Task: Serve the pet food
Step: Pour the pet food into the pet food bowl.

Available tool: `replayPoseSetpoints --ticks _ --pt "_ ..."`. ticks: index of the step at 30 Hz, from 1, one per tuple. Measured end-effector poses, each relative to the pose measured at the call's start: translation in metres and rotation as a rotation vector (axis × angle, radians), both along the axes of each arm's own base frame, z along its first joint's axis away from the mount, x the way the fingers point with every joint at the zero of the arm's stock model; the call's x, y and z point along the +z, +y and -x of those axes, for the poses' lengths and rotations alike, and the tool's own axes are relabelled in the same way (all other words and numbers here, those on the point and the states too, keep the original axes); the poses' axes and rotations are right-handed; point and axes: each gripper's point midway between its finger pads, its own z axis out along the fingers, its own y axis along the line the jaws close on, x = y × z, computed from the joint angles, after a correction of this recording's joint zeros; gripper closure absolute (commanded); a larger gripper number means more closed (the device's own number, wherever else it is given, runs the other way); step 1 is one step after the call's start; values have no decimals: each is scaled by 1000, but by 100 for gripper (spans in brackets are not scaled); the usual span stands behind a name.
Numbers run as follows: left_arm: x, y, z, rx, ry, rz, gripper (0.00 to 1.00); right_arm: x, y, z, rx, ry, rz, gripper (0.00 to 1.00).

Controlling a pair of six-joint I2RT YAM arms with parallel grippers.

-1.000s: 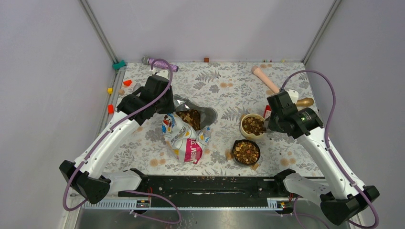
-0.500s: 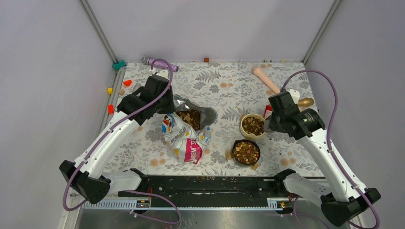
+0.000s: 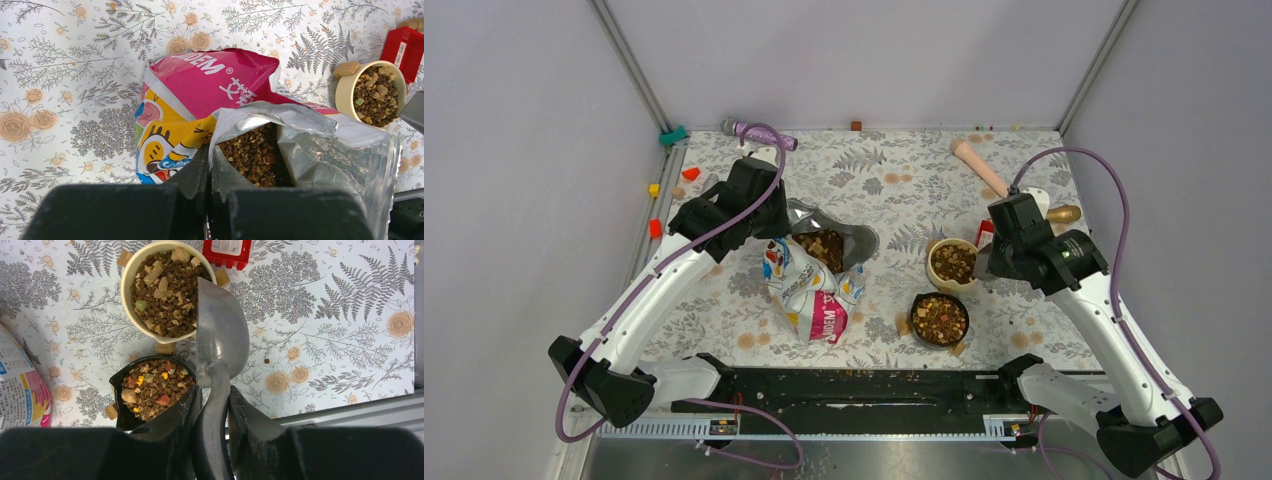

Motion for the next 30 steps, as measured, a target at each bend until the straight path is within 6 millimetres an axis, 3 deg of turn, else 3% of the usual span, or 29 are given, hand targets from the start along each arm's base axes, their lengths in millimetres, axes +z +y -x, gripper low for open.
replayPoseSetpoints --ticks 12,16,24,30 --pt "0 0 0 0 0 0 100 14 0 2 21 -80 -34 100" --pt "0 0 0 0 0 0 100 18 -10 2 -19 -117 -11 100" --pt "0 0 0 1 0 -1 100 8 -7 4 -2 -110 -26 100" --pt "0 0 0 1 0 0 100 14 8 5 16 -260 -188 96"
